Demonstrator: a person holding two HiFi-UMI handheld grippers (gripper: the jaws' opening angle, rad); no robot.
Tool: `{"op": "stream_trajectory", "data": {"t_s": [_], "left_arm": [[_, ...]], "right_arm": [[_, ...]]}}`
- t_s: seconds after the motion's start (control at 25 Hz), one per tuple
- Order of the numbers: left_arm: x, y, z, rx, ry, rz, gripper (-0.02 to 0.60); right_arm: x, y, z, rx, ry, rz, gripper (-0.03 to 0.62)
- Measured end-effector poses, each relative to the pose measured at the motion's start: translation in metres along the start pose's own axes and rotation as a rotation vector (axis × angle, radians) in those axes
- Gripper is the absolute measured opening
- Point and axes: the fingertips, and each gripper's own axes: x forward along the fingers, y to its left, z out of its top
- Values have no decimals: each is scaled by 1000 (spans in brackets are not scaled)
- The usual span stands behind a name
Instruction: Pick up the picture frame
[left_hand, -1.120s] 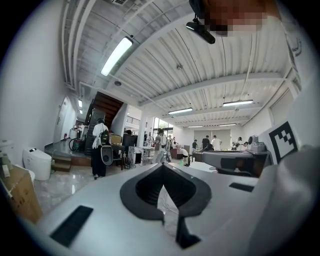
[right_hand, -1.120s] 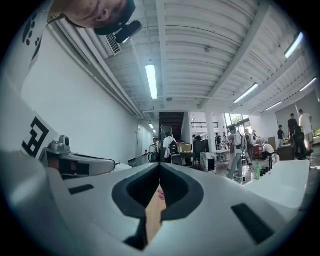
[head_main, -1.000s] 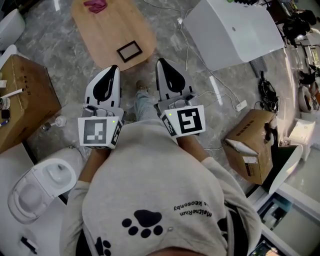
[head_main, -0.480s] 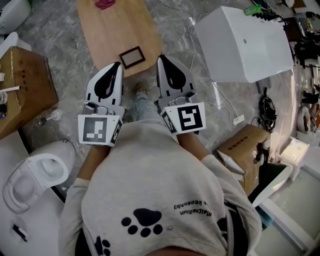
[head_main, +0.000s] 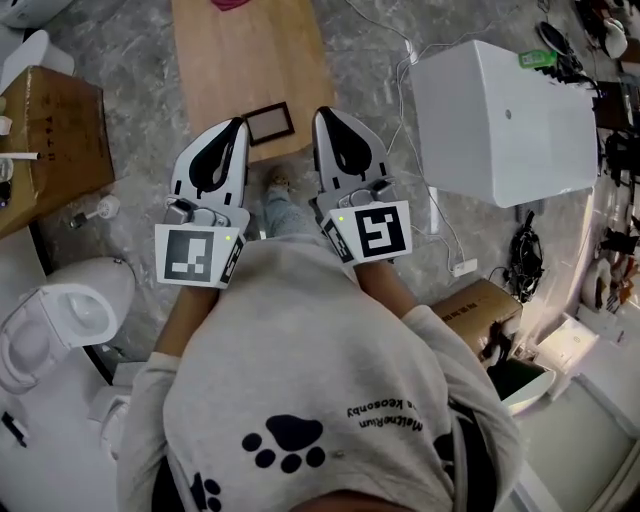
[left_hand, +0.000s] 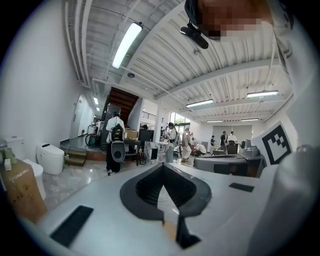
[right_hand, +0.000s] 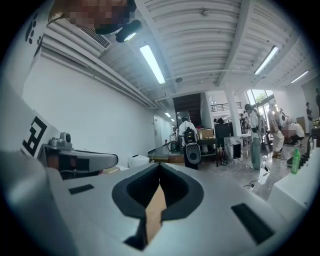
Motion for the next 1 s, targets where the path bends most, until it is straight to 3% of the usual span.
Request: {"op": "stream_trajectory", "data": {"t_s": [0.44,1.0], "left_arm": [[17,21,-12,-21,40,49,8],[43,53,-78,-56,148,-38,8]], "right_arm": [[43,-1,-18,15,50,107,9],[81,2,-69,12,138,107,9]]}}
